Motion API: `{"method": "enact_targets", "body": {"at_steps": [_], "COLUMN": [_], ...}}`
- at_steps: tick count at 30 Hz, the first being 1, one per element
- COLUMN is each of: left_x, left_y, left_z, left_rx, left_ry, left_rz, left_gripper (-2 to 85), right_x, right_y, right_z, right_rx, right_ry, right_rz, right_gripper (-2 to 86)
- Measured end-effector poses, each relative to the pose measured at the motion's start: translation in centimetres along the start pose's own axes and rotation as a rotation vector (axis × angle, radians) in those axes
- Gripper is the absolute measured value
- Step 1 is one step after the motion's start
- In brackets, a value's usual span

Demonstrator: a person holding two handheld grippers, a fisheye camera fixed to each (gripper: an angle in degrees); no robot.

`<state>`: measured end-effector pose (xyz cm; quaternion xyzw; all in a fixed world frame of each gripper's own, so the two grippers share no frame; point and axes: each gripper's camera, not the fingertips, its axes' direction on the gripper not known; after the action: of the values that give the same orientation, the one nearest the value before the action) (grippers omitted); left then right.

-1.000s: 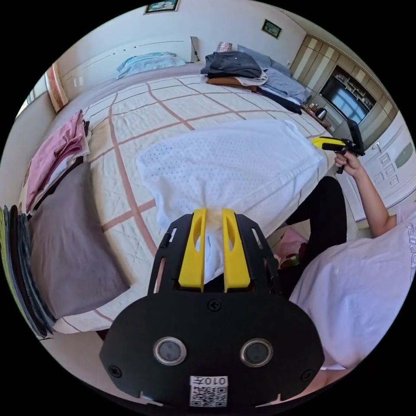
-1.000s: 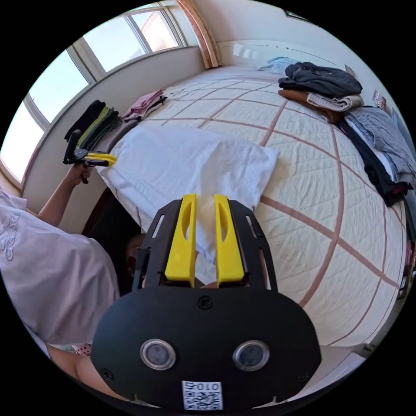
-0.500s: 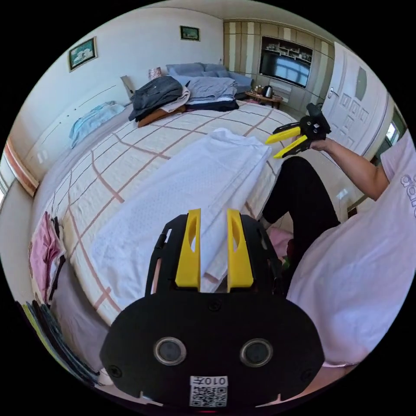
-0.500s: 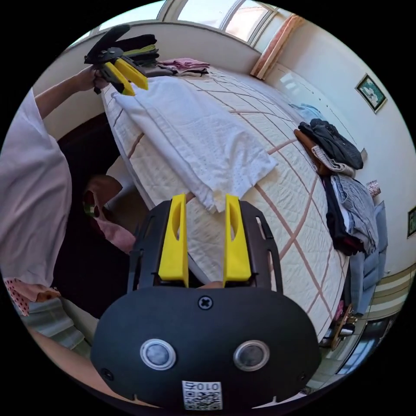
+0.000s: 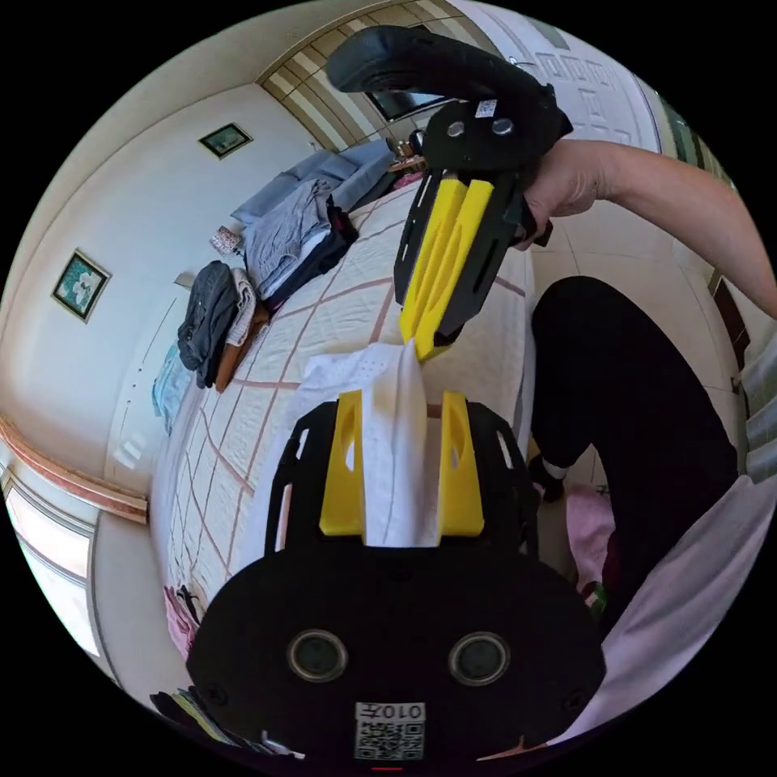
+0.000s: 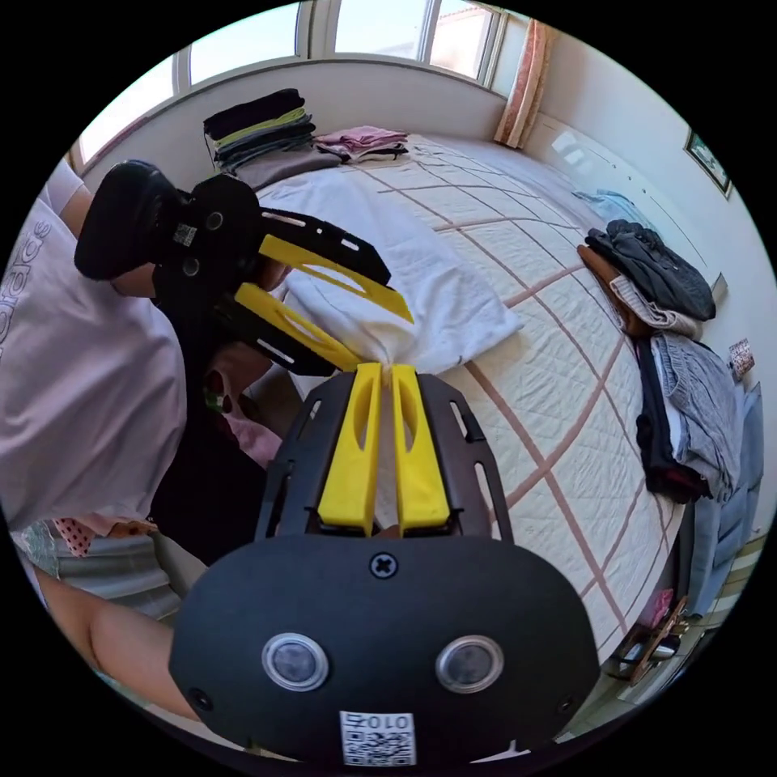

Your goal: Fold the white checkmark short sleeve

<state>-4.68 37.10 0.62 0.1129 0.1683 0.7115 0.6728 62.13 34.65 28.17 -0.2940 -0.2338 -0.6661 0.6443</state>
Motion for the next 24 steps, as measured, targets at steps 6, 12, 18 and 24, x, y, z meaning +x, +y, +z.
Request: {"method": "enact_targets", "body": {"at_steps": [6, 12, 18, 24], "left_x": [-3.8, -13.8, -17.2, -16.9], "left_y": [3.0, 14.3, 20.8, 24.3], "left_z": [-1.6, 0.0, 1.6, 2.8], "left_rx": [0.107, 0.296, 0.327, 0.332], "left_ry": [0.134, 0.564, 0.639, 0.658], "left_rz": [-0.181, -0.637, -0.764, -0.767], "left_gripper": [3.4, 1.9, 1.5, 1.4], "right_x": [5.4, 3.7, 3.1, 0.7], "right_y": [1.5, -0.7, -8.1, -12.1], "right_z": [-2.1, -0.8, 3.0, 2.8], "right_rx": [0.181, 0.224, 0.044, 0.066], "right_ry": [-0.198, 0.102, 0.120, 0.280], "right_rz": [0.249, 0.171, -0.013, -0.057], "right_gripper": [13.2, 17.6, 16.8, 7.4]}}
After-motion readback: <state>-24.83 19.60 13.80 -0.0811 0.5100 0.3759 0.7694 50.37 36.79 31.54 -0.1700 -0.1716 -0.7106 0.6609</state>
